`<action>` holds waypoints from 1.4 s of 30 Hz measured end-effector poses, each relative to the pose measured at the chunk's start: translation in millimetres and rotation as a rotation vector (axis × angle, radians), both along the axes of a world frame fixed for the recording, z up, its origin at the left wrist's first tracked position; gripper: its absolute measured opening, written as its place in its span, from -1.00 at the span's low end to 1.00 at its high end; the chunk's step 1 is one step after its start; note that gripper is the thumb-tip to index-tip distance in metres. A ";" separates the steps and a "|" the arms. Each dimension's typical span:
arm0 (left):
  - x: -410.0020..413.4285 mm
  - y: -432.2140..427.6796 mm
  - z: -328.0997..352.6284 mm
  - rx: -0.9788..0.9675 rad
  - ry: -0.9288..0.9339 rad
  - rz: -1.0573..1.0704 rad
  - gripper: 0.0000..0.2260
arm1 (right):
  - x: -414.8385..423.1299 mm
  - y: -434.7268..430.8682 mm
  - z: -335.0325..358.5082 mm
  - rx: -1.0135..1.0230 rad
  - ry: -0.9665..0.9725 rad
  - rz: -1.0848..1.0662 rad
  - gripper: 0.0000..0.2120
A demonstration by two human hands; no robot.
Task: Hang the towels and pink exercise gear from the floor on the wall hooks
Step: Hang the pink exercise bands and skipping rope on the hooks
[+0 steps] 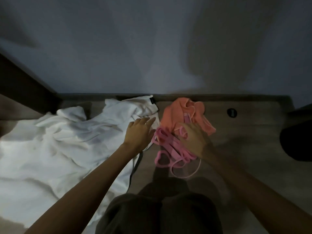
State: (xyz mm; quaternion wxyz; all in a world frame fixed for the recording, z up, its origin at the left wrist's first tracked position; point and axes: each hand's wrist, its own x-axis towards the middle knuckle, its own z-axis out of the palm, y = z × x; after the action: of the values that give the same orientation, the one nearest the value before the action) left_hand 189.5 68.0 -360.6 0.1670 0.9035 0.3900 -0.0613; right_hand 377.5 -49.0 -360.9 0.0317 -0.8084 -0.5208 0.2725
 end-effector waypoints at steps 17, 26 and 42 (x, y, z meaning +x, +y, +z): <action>26.8 -5.1 -238.1 -0.010 0.076 -0.111 -0.31 | 2.4 -23.9 -222.6 -0.070 -0.144 -0.004 -0.34; 40.4 -13.8 -237.1 -0.025 -0.046 0.102 -0.74 | 34.8 -50.3 -173.3 0.117 0.009 -0.461 -0.56; 79.6 32.2 8.4 -0.385 -0.709 0.044 -0.93 | 54.5 -6.6 26.8 0.424 0.278 -0.604 -0.36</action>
State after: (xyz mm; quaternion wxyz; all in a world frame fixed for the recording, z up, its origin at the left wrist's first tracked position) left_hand 269.1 100.2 -352.2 0.4586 0.8122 0.3090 0.1858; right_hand 432.0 -55.5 -334.1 0.3469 -0.8561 -0.2952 0.2441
